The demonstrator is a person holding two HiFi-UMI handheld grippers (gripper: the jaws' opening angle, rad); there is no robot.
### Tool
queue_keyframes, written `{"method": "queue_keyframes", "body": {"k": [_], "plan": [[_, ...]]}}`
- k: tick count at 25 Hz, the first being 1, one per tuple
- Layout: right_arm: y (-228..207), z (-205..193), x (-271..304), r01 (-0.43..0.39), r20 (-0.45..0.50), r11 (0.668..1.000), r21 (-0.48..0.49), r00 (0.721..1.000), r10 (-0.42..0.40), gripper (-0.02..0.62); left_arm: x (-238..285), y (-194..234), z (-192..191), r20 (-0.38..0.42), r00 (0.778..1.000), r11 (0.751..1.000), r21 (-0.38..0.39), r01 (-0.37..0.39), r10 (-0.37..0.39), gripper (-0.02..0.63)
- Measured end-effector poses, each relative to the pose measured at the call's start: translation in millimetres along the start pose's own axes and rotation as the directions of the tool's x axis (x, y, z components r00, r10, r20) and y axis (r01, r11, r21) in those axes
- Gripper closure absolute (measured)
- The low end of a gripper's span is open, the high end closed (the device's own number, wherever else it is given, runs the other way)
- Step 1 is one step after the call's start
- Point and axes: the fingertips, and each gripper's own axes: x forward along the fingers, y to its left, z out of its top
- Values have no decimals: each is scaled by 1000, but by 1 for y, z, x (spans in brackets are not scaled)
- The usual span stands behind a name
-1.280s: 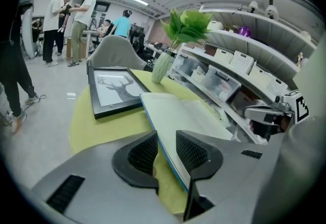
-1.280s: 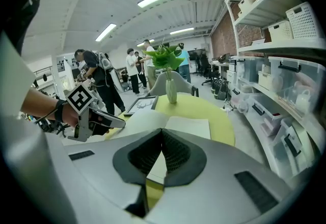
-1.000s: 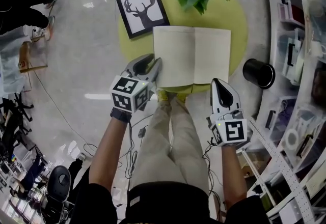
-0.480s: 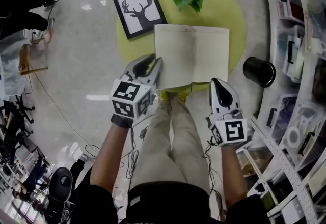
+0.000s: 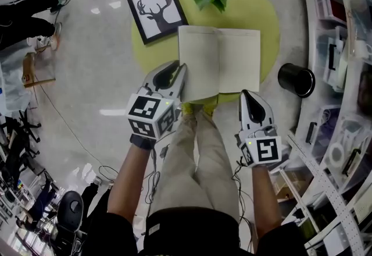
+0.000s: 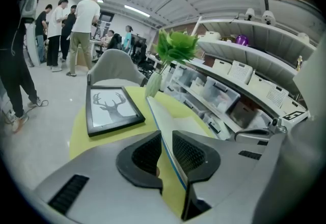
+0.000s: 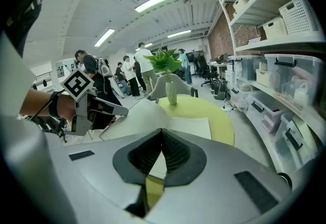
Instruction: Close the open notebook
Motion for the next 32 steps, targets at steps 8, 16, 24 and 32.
{"method": "queue_keyframes", "body": {"k": [8, 16, 24, 32], "plan": [[-6, -2, -6, 24, -1, 1000, 13, 1000, -24, 595, 0, -15, 12, 19, 1000, 999, 29, 22, -22, 529], [-10, -7, -11, 46, 2, 999, 28, 999, -46, 594, 3, -31, 20, 27, 998, 997, 56, 55, -57, 531], [-18, -9, -16, 67, 5, 997, 38, 998, -67, 595, 9, -42, 25, 32, 997, 995, 69, 75, -77, 532], [-21, -13, -20, 73, 3, 996, 42, 997, -73, 595, 15, -53, 28, 49, 993, 994, 52, 100, -103, 535]]}}
